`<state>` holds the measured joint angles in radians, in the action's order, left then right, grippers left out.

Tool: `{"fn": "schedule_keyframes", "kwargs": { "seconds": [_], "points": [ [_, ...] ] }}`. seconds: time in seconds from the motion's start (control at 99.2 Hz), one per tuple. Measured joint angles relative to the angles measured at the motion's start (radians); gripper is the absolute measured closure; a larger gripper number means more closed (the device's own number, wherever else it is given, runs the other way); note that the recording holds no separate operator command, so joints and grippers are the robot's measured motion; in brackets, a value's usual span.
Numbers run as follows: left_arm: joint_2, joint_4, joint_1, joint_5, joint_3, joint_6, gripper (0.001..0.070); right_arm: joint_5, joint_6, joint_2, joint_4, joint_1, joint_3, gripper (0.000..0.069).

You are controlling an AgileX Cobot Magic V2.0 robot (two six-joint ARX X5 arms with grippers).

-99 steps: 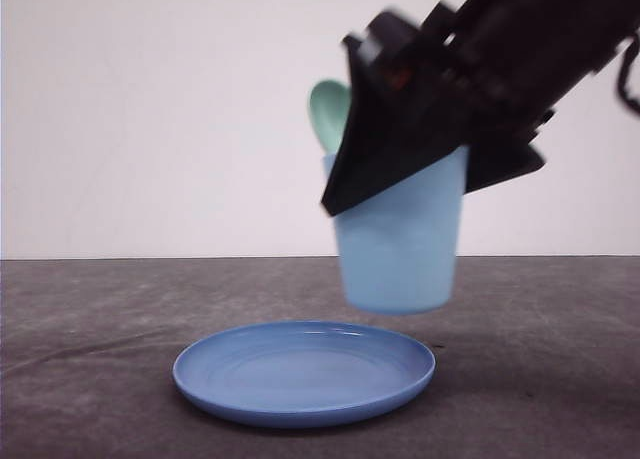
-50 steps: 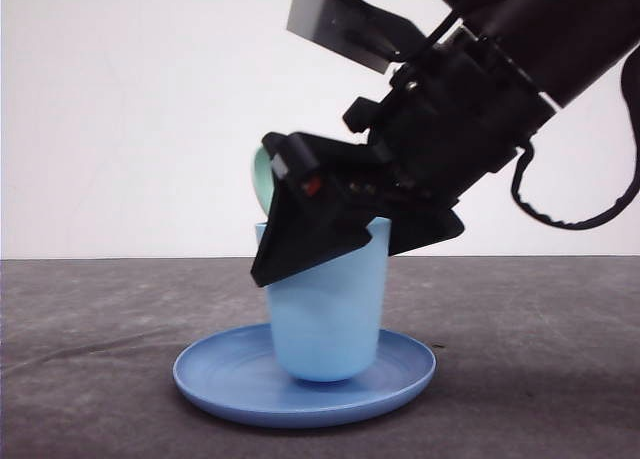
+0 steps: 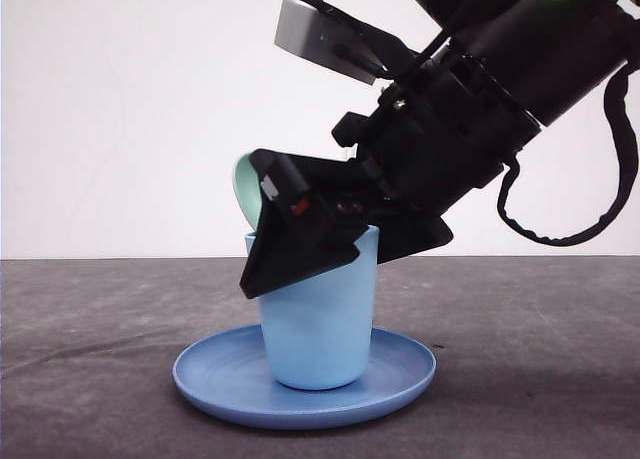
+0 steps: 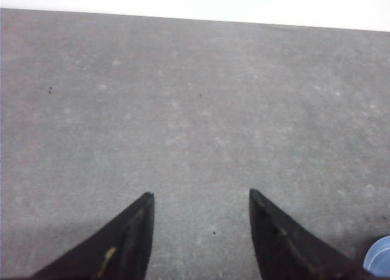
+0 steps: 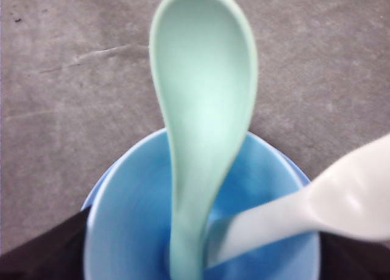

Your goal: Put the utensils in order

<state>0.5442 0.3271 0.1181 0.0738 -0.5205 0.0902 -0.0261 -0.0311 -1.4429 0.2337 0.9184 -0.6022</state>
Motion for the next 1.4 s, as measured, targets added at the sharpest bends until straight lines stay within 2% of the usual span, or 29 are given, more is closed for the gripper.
{"fn": "schedule_keyframes", "kwargs": {
  "seconds": [0.121, 0.282, 0.454, 0.645, 0.807, 1.2, 1.402],
  "points": [
    [0.000, 0.000, 0.000, 0.000, 0.000, 0.000, 0.0416, -0.005, -0.002, 0.000, -0.009, 0.002, 0.000, 0.0087],
    [0.000, 0.000, 0.000, 0.000, 0.000, 0.000, 0.0416, -0.006, -0.004, 0.010, -0.103, 0.002, -0.011, 0.0068],
    [0.000, 0.000, 0.000, 0.000, 0.000, 0.000, 0.0416, -0.005, -0.011, 0.076, -0.313, -0.003, -0.057, 0.0066],
    [0.000, 0.000, 0.000, 0.000, 0.000, 0.000, 0.0416, 0.000, -0.012, 0.176, -0.630, -0.051, -0.114, 0.0066],
    [0.000, 0.000, 0.000, 0.000, 0.000, 0.000, 0.0416, 0.001, -0.015, 0.307, -0.794, -0.174, -0.123, 0.0066],
    [0.000, -0.001, 0.000, 0.000, 0.000, 0.000, 0.0416, 0.000, -0.085, 0.684, -0.961, -0.620, -0.128, 0.0066],
    [0.000, -0.001, 0.000, 0.000, 0.000, 0.002, 0.0416, -0.001, -0.106, 0.806, -0.987, -0.728, -0.129, 0.0066]
  ]
}}
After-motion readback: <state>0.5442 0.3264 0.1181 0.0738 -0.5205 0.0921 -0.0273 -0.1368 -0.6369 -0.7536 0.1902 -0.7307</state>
